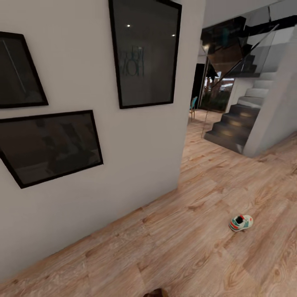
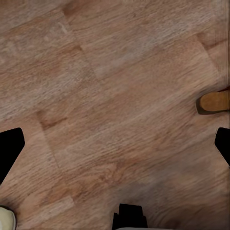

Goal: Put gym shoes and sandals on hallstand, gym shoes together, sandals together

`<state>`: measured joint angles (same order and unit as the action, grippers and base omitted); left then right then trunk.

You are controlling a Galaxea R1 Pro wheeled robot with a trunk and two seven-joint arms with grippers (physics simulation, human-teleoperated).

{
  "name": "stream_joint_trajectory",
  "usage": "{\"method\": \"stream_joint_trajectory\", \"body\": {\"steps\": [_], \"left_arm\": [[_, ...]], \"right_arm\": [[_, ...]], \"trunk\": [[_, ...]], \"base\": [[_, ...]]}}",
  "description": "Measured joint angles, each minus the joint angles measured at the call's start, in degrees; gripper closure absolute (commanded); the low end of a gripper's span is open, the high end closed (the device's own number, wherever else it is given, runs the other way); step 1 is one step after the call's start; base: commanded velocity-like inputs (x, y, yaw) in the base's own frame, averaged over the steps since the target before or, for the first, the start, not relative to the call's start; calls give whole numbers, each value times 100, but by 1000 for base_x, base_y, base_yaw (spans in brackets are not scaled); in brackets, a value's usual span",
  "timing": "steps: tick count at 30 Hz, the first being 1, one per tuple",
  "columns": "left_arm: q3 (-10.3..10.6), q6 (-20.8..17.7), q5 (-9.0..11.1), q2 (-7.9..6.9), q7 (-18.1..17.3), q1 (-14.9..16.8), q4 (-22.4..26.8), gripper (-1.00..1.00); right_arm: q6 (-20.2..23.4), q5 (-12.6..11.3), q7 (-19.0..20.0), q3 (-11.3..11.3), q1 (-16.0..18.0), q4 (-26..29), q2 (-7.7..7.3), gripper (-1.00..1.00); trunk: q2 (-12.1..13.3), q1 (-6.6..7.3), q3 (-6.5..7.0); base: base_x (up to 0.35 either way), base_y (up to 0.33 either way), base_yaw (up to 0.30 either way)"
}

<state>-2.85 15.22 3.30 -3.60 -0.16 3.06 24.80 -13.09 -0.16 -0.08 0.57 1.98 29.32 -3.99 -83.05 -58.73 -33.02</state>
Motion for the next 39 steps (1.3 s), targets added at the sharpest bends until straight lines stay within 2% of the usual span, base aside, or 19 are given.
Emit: {"method": "stream_joint_trajectory", "body": {"steps": [12, 39], "left_arm": [[-5, 0, -2, 0, 0, 0, 1, -100], [-2, 0, -3, 0, 0, 0, 0, -100]], "right_arm": [[0, 0, 0, 0, 0, 7, 2, -100], [0, 0, 0, 0, 0, 15, 2, -100]], "trunk": [[0, 0, 0], [0, 0, 0]], "base": [[0, 98, -269], [0, 4, -269]]}}
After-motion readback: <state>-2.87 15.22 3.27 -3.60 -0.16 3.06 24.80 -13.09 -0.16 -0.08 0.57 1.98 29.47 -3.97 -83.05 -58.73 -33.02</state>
